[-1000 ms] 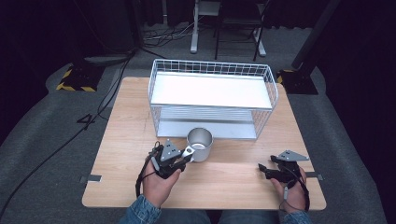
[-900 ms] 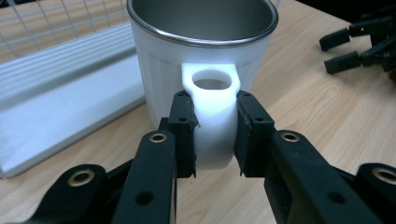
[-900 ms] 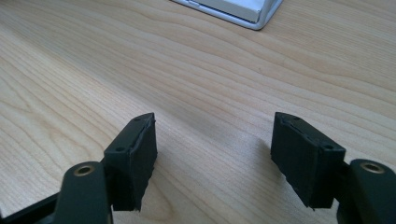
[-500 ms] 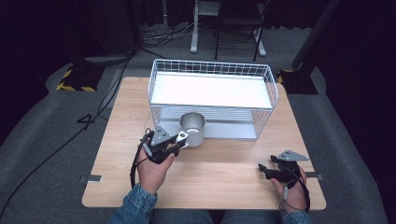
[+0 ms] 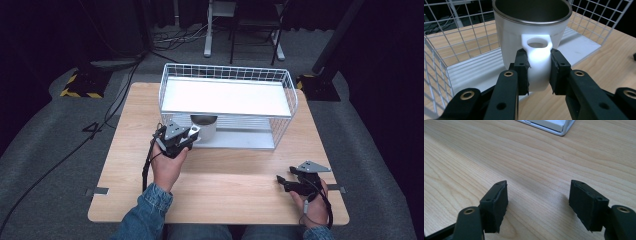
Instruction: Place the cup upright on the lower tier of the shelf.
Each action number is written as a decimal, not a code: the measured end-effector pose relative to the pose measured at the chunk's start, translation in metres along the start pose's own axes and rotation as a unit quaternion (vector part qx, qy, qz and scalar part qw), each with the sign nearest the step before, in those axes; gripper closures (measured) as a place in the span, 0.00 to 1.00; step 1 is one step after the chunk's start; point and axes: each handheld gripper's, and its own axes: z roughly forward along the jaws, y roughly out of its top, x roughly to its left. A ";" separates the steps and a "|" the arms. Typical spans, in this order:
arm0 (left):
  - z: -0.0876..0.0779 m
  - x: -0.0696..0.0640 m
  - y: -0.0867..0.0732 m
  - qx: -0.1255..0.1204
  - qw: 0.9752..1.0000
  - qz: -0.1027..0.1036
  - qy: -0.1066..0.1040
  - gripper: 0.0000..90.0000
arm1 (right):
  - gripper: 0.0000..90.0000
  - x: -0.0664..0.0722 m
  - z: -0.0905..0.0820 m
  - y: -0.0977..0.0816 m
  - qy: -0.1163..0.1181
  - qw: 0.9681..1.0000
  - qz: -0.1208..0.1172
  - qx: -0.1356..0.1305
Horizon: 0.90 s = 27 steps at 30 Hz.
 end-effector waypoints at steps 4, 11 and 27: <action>0.012 0.010 -0.003 -0.002 1.000 -0.009 0.020 0.79 | 0.35 0.000 0.000 0.000 0.000 1.000 0.000 0.000; 0.022 0.017 -0.005 0.002 0.999 -0.012 0.039 0.79 | 0.35 0.000 0.000 0.000 0.000 1.000 0.000 0.000; 0.042 0.027 -0.014 0.012 0.998 -0.023 0.063 0.79 | 0.35 0.000 0.000 0.000 0.000 1.000 0.000 0.000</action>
